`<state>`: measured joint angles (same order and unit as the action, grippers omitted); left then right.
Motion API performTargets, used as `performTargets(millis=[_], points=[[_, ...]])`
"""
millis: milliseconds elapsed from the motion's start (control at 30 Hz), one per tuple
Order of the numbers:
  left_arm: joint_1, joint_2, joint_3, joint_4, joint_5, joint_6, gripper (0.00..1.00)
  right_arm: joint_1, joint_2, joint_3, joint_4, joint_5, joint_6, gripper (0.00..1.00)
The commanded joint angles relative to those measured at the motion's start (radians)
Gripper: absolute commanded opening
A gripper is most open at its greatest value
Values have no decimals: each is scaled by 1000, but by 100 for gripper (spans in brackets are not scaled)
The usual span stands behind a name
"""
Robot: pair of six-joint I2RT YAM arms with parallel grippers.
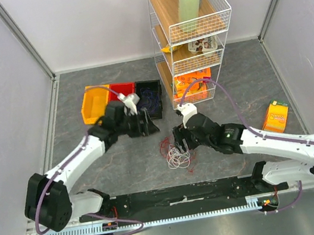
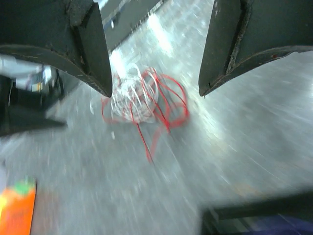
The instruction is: Untangle the cables
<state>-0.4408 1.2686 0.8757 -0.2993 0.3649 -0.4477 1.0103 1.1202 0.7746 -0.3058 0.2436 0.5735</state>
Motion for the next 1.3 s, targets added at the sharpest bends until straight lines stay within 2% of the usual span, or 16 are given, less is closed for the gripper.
performTargets(millis=[0,100,233,367,567,667,800,967,1100,1133,1200,1233,1267], points=[[-137,-44,-145,188,109,-112,78,-27,58,-47,105,-113,20,79],[-150,-31,-239,259,117,-233,78,-29,102,-81,148,-141,23,79],[-150,8,-288,296,94,-311,73,-29,141,-126,204,-164,45,78],[-150,26,-302,377,53,-347,65,-27,167,-158,247,-176,71,75],[-150,109,-291,365,3,-388,54,-29,158,-170,261,-181,91,72],[-150,120,-303,364,-14,-414,53,-29,130,-169,252,-161,89,72],[-151,121,-316,365,-32,-427,60,-27,122,-169,246,-156,88,72],[-157,178,-307,399,-14,-433,56,-27,130,-155,243,-165,86,71],[-168,190,-313,417,-18,-437,47,-27,116,-150,234,-159,85,71],[-168,186,-314,422,-18,-433,41,-27,116,-150,232,-158,83,71],[-170,172,-304,411,-20,-411,17,-27,118,-152,232,-156,81,72],[-171,158,-294,392,-29,-398,8,-29,121,-152,232,-158,80,72],[-173,141,-288,378,-37,-384,6,-27,127,-152,234,-162,78,73]])
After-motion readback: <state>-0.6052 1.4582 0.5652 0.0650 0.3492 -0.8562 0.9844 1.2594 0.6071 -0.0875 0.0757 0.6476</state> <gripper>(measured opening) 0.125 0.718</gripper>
